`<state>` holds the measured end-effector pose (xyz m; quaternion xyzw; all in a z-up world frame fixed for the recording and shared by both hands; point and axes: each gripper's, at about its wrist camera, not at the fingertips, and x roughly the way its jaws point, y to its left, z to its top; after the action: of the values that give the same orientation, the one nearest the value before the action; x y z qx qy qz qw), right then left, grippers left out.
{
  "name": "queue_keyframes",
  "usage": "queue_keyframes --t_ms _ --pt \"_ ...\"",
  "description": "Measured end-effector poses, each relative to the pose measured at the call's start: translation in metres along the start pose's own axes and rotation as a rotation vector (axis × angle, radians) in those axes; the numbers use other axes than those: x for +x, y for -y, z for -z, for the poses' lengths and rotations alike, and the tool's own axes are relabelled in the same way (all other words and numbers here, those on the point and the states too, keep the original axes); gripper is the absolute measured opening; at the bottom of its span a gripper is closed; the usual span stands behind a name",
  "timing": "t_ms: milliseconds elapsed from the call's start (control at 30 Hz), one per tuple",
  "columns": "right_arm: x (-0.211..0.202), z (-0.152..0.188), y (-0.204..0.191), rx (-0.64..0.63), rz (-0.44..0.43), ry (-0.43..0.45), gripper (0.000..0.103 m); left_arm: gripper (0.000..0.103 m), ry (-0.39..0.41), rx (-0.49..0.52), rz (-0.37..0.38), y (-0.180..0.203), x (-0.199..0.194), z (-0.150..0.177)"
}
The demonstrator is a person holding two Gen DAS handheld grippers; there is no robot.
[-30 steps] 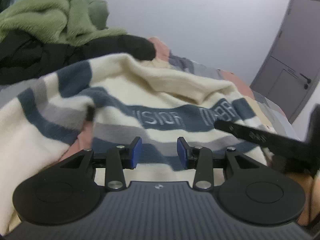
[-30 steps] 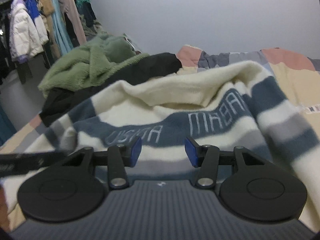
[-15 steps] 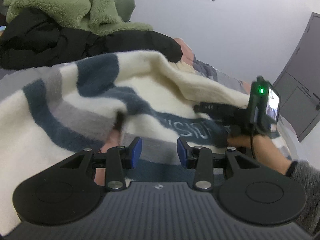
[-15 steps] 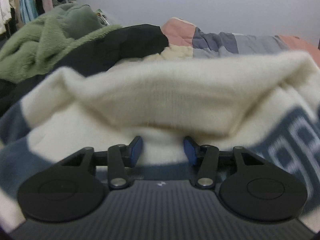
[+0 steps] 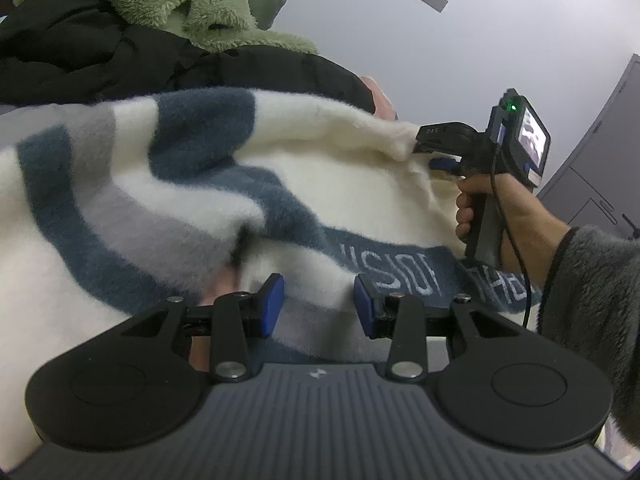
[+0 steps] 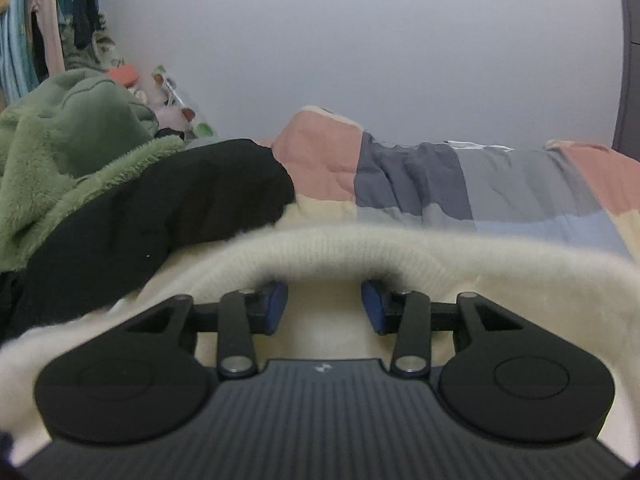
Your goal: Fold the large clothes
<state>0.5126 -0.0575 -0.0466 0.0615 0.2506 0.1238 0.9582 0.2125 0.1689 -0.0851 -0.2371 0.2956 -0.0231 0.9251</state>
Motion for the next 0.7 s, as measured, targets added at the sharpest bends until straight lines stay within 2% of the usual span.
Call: queue_keyframes --t_ms 67,200,300,433,533,600,633,700 --pt "0.003 -0.001 0.002 -0.003 -0.023 -0.053 0.044 0.044 0.001 0.009 0.002 0.000 0.002 -0.001" --pt "-0.025 0.012 0.012 0.014 -0.082 -0.081 0.045 0.046 0.002 0.013 0.001 0.001 0.004 -0.003" --pt "-0.063 0.024 0.020 0.022 -0.133 -0.088 0.056 0.046 0.005 0.016 -0.001 0.002 0.001 -0.002" --pt "-0.134 0.043 0.044 0.055 -0.167 -0.076 0.057 0.046 0.002 0.009 -0.001 0.006 -0.008 0.000" --pt "-0.191 0.057 0.073 0.091 -0.141 -0.037 0.057 0.046 0.012 0.011 -0.007 0.012 -0.020 0.002" --pt "-0.224 0.067 0.097 0.121 -0.088 -0.014 0.061 0.046 0.014 0.005 -0.011 0.016 -0.030 0.004" --pt "-0.241 0.074 0.111 0.141 -0.049 -0.008 0.066 0.046 0.015 0.002 -0.014 0.017 -0.034 0.005" --pt "-0.265 0.089 0.132 0.165 0.021 -0.029 0.067 0.046 0.021 0.010 -0.019 0.021 -0.045 0.009"
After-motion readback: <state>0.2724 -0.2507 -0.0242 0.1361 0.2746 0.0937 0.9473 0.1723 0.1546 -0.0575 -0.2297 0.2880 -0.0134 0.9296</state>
